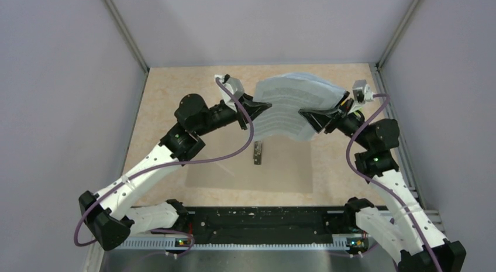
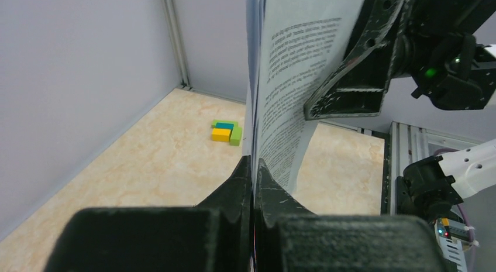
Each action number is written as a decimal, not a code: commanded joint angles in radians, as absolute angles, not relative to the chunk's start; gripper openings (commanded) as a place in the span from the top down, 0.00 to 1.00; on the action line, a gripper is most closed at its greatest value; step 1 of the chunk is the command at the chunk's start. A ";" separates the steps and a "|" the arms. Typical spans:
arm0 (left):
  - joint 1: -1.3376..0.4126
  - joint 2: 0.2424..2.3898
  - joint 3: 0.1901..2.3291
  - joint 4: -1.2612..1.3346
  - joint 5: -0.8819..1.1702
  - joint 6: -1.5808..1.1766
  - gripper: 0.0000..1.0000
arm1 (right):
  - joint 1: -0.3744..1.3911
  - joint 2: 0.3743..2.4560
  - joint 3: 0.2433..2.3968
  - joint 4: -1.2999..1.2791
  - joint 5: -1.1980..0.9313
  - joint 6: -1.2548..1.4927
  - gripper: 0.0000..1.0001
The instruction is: Put the files into the folder
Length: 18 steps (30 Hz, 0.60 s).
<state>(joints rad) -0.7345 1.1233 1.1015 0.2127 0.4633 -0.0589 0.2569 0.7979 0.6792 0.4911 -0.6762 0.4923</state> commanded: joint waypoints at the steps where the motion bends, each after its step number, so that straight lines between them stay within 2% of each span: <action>1: -0.732 1.101 1.156 0.185 0.405 -0.097 1.00 | 0.250 0.763 0.731 0.544 -0.733 0.552 0.56; 14: -0.731 1.119 1.237 0.125 0.388 -0.181 1.00 | 0.249 0.775 0.669 0.583 -0.722 0.572 0.58; 18: -0.729 1.125 1.251 0.105 0.383 -0.192 1.00 | 0.250 0.783 0.672 0.601 -0.718 0.583 0.63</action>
<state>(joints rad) -0.7345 1.1233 1.2022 0.1070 0.3992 -0.1642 0.2569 0.7811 0.6678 0.5400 -0.7197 0.5659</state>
